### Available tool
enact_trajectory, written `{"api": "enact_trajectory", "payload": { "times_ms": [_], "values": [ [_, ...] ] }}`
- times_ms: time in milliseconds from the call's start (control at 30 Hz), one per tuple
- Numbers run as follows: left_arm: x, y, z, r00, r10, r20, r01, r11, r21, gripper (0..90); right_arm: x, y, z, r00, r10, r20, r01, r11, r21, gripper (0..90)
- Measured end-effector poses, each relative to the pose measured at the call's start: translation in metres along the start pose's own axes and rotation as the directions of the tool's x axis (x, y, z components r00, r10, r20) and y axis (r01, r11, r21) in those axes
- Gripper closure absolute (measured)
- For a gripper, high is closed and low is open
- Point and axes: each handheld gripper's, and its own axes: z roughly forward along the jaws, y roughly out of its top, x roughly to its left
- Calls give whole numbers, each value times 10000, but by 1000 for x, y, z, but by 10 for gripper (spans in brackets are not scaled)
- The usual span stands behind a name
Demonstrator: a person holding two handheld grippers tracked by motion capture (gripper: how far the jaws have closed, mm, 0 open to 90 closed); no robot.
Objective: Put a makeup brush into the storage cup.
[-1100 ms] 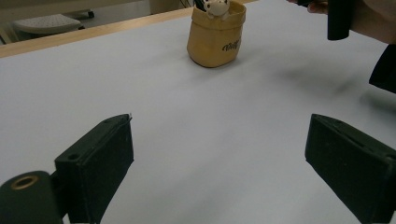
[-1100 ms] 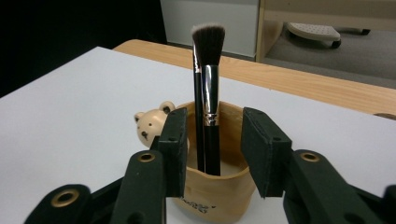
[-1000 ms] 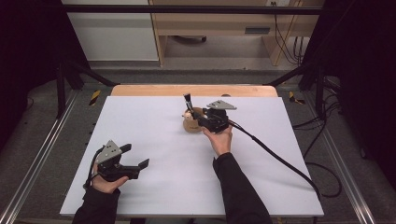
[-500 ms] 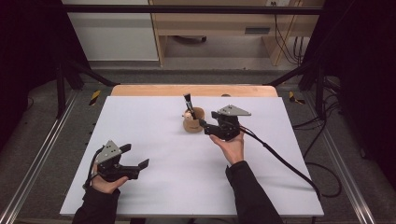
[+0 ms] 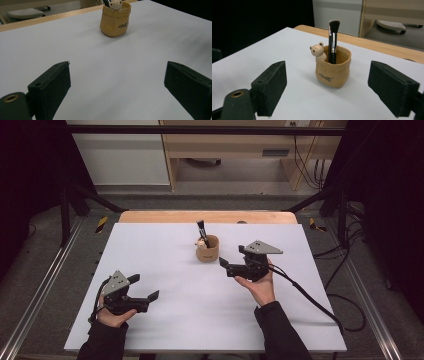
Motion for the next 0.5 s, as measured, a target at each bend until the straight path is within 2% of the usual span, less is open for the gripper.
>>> {"api": "enact_trajectory", "payload": {
  "times_ms": [233, 500],
  "values": [
    [0, 0, 0, 10000, 3, -31, -3, 10000, 11, 58, -2, -4, -19, 9998, -200, 74, 199, 9998, 92, 123],
    [1, -1, -1, 10000, 0, -87, 0, 10000, 19, 56, -5, -11, -39, 9997, -217, 120, 216, 9997, 84, 104]
  ]
}}
